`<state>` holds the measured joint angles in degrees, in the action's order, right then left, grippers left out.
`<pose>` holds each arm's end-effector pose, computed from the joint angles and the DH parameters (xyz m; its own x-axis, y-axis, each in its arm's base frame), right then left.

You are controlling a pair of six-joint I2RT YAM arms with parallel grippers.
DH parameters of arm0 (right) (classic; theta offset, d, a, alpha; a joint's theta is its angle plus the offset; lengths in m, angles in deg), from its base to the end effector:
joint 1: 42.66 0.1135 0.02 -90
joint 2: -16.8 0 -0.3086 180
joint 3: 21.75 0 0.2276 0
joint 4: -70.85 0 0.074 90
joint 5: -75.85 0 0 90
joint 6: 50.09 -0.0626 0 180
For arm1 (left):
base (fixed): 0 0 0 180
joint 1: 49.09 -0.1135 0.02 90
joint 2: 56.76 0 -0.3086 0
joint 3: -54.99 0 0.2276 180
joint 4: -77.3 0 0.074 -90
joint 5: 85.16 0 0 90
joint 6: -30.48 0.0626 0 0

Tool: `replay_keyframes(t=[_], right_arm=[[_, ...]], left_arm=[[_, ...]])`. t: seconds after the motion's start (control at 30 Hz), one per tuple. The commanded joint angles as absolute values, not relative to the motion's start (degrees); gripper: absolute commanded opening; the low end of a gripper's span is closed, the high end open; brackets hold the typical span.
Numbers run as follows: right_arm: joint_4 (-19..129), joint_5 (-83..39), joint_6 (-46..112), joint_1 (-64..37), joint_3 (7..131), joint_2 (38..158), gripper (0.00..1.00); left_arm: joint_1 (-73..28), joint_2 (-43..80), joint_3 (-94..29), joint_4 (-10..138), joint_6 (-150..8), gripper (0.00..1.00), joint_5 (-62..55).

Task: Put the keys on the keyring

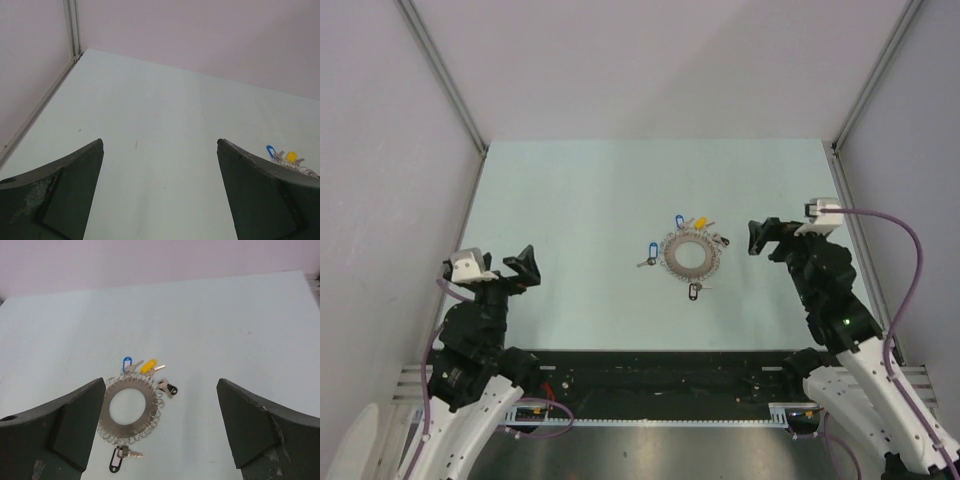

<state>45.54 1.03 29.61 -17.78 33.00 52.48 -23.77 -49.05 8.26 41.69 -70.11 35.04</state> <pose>0.1140 0.0348 0.3532 -0.1274 0.1311 -0.9831 -0.1495 0.9774 0.1497 0.0305 0.0204 0.3058 0.0683 -0.2080 -0.9757 -0.0729 0.9744 -0.2129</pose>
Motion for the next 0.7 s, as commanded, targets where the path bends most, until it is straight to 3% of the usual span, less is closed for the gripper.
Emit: replay_keyframes(t=[0.0,0.27,0.67], right_arm=[[41.5,9.2,33.0,-18.0,33.6,45.4,1.0],[38.2,12.0,36.1,-18.0,33.6,34.4,1.0],[37.7,11.6,35.9,-18.0,33.1,33.9,1.0]], left_arm=[[-24.0,-51.6,8.7,42.5,-70.9,1.0,36.0],[-24.0,-54.7,9.4,43.9,-70.0,1.0,34.4],[-24.0,-54.8,10.3,48.1,-72.1,1.0,35.2]])
